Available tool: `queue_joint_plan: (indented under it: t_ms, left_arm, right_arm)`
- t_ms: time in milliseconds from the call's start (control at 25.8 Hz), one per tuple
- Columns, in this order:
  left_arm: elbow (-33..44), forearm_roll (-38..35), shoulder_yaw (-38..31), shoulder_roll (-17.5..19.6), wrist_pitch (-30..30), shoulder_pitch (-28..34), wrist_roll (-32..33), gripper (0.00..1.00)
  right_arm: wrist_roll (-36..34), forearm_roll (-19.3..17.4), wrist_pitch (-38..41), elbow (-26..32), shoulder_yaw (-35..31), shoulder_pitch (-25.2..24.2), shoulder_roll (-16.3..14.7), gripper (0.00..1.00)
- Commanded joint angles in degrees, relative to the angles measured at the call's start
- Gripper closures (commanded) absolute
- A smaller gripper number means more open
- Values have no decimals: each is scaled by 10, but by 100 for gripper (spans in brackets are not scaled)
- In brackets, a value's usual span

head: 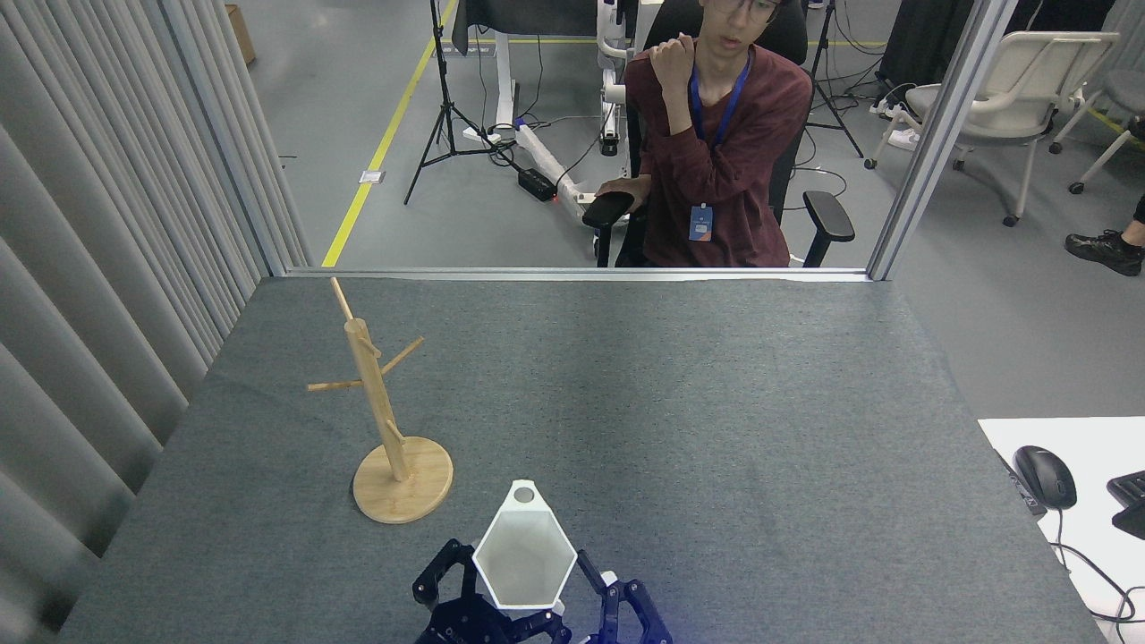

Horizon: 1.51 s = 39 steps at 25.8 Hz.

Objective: Hang cup on storage rack
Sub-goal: 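Grasp the white cup with the left gripper and release the right gripper, then carry the cup with the left gripper toward a peg of the wooden stand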

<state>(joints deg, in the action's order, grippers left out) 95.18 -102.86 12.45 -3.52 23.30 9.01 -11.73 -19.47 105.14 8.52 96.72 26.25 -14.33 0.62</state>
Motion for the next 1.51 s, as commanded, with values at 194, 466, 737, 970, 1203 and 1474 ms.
queue_joint_plan:
  t_ms: [194, 466, 737, 970, 1203, 1474]
  left_arm:
    - [-3, -6, -1, 2, 1, 0, 1, 77]
    - [-12, -8, -7, 3, 1, 4, 1, 76]
    - [-7, -3, -66, 5, -8, 9, 0, 76]
    - [9, -8, -217, 6, -8, 16, -4, 77]
    - [-42, -121, -299, -8, -17, -76, -3, 77]
    - [-145, -228, -321, -36, -41, -195, -4, 76]
  right_arm:
    - [-18, -3, 1, 18, -1, 1, 3, 1]
    - [-19, -44, -2, 59, -8, 44, 25, 1]
    - [51, -194, -148, -8, -197, 139, 33, 1]
    - [74, -140, -35, -62, -292, 42, -88, 1]
    - [52, -143, -29, -63, -299, 22, -75, 1]
    - [52, -143, -29, -63, -297, 22, -61, 1]
